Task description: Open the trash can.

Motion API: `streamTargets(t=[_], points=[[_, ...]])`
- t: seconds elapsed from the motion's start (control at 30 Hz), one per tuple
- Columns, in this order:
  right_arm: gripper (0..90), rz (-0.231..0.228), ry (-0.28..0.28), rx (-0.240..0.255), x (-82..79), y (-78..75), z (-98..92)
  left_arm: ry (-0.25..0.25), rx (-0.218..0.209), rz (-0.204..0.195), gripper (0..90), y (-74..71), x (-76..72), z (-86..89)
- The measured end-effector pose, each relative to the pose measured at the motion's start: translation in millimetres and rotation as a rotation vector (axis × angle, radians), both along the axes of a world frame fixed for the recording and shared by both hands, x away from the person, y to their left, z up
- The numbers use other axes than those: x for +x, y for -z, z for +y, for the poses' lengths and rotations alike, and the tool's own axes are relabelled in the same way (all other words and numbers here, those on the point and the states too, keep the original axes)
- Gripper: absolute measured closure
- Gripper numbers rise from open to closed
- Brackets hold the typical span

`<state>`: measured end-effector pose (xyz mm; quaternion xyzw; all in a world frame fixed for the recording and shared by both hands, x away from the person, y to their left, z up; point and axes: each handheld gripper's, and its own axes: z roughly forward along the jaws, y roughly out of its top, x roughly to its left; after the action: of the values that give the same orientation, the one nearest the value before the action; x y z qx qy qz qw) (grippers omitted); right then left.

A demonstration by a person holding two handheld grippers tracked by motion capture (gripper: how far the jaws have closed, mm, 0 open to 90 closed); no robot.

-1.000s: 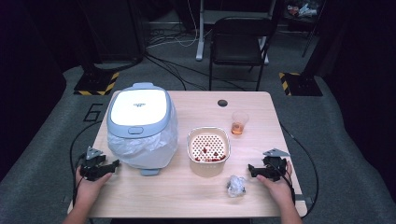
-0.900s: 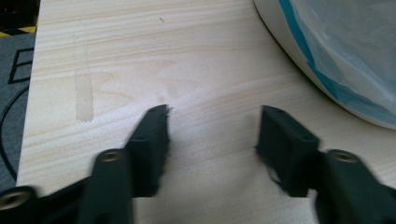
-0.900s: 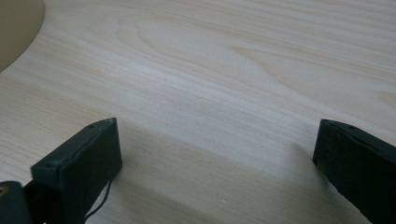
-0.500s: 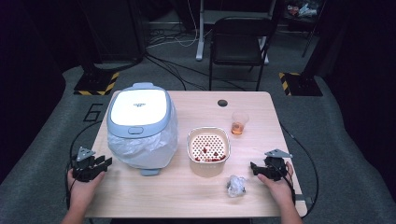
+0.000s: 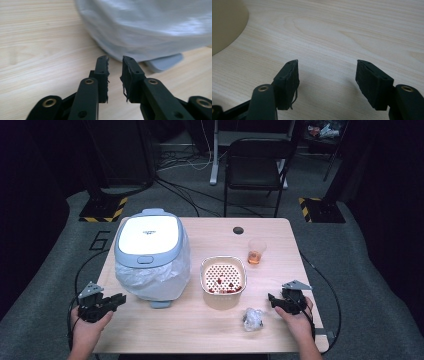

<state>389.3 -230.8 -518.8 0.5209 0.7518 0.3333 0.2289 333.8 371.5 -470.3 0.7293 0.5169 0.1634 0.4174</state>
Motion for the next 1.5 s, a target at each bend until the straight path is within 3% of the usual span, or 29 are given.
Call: streamTargets(t=[0.3, 0.4, 0.6, 0.67, 0.77, 0.97, 1.1, 1.2, 1.33, 1.37, 1.43, 1.5], points=[[33.7, 0.009, 0.006, 0.018, -1.2, -1.1, -0.6, 0.118, 0.013, 0.002, 86.7, 1.6, -1.8, -34.1], [33.6, 0.010, 0.013, 0.027, -1.6, -0.8, -2.1, 0.149, 0.018, -0.017, 90.0, 4.4, 0.2, -48.7], [33.6, 0.015, 0.011, 0.033, -2.2, -0.9, -1.3, 0.202, 0.062, -0.037, 90.0, 9.6, 10.5, -74.1], [33.6, 0.014, 0.009, 0.034, -2.2, -0.9, -1.2, 0.213, 0.060, -0.019, 90.0, 11.6, 12.7, -78.7], [33.6, 0.014, 0.008, 0.034, -2.4, -0.7, -1.9, 0.214, 0.094, -0.025, 90.0, 14.2, 13.4, -85.8], [33.8, 0.024, 0.017, 0.051, -2.3, -0.6, -3.1, 0.206, 0.092, -0.031, 90.0, 23.3, 15.9, -90.0], [33.9, 0.026, 0.012, 0.056, -2.9, -1.7, -2.1, 0.212, 0.109, -0.034, 90.0, 27.4, 18.2, -91.1], [34.0, 0.025, 0.013, 0.057, -2.9, -2.0, -1.8, 0.224, 0.152, -0.063, 90.0, 29.3, 18.4, -92.7], [34.0, 0.023, 0.008, 0.054, -3.1, -1.9, -1.8, 0.226, 0.167, -0.062, 90.0, 31.0, 19.6, -93.5], [34.0, 0.023, 0.009, 0.056, -3.2, -2.0, -1.7, 0.221, 0.149, -0.050, 90.0, 32.2, 19.0, -94.8], [34.0, 0.023, 0.009, 0.059, -3.5, -2.3, -1.5, 0.223, 0.179, -0.066, 90.0, 32.8, 18.7, -95.8], [34.0, 0.019, 0.008, 0.057, -4.0, -2.9, -1.3, 0.212, 0.177, -0.065, 90.0, 33.9, 18.8, -96.3]])
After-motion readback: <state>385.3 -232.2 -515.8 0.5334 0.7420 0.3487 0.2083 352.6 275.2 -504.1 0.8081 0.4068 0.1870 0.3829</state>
